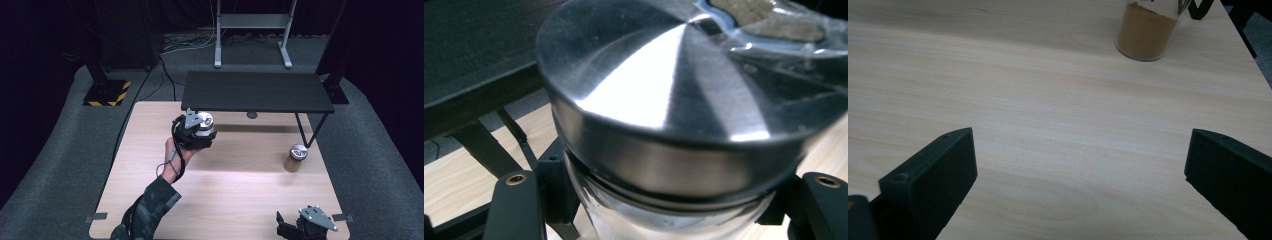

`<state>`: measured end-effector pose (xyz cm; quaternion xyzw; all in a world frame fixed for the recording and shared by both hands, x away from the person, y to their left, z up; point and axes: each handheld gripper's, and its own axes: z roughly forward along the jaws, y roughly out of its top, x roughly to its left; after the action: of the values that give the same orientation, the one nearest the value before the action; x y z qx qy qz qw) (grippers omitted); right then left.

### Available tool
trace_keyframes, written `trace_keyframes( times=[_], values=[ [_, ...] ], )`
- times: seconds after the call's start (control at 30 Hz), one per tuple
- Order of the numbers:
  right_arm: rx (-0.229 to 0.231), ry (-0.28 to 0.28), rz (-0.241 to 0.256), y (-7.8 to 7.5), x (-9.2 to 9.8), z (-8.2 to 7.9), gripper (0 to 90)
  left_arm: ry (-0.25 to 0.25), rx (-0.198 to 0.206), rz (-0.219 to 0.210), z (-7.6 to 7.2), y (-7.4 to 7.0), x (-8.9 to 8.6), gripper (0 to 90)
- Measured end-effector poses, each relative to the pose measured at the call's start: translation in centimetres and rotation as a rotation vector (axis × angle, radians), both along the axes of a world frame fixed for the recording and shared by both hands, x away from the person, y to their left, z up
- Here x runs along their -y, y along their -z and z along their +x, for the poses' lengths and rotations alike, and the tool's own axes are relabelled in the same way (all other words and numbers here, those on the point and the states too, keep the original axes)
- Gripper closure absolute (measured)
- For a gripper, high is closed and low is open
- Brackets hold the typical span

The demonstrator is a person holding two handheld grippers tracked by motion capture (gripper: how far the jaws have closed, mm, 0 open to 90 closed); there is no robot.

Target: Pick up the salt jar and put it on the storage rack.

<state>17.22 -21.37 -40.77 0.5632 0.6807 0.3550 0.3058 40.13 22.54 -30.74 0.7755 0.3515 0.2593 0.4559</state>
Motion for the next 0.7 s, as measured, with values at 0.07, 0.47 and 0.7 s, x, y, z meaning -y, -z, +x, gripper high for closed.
trace_keyframes(
  times=[0.07,0.47,0.7],
  values=[
    [-0.001,0.0,0.0,0.0,0.1,0.0,0.0,-0.002,0.003,-0.005,0.2,-0.3,0.0,31.4],
    [-0.001,0.003,0.0,0.0,0.1,0.0,0.0,0.011,0.021,0.005,0.7,-1.6,0.5,31.4],
    [-0.005,0.001,-0.003,0.0,0.1,0.1,0.0,0.012,0.025,0.009,1.3,-2.7,0.5,31.4]
  ],
)
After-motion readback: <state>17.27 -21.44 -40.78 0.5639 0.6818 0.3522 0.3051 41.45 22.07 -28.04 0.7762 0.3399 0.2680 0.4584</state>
